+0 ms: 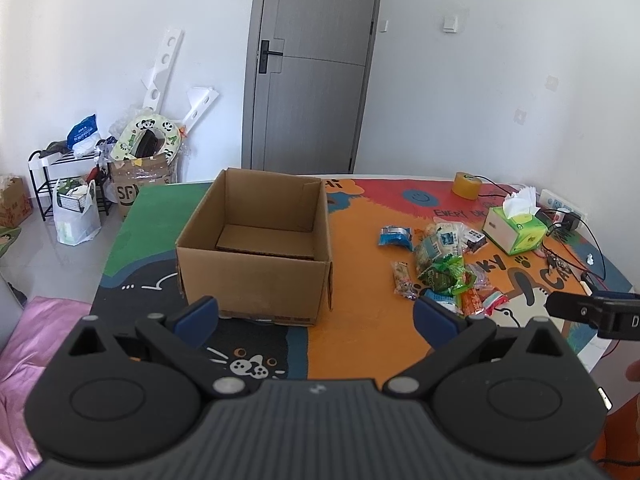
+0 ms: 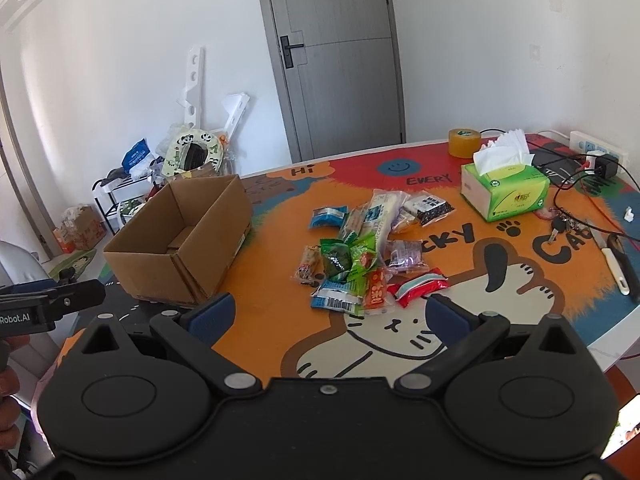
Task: Organize snacks
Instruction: 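Move both grippers toward the snack pile on the mat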
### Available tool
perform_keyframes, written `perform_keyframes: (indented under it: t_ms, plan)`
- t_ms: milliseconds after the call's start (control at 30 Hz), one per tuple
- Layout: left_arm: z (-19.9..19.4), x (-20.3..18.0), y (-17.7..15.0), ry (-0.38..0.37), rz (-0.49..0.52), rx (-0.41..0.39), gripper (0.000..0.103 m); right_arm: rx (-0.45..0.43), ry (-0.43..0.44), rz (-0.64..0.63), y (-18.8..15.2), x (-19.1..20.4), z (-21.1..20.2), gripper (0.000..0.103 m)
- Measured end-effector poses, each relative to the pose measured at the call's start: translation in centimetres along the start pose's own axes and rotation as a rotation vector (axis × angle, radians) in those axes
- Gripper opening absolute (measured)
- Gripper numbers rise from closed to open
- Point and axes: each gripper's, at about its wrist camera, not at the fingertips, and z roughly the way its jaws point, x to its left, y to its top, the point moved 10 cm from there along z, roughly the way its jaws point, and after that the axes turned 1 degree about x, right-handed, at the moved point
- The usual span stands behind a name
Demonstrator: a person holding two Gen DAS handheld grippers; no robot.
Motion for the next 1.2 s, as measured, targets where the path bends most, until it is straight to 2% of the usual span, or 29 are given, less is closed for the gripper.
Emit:
perform_keyframes:
  t_ms: [1200]
  plan:
    - [-0.48, 0.17, 0.5, 0.009, -0.001, -0.017, 0.103, -0.014, -0.008, -0.001, 0.23, -0.46, -0.05, 0.103]
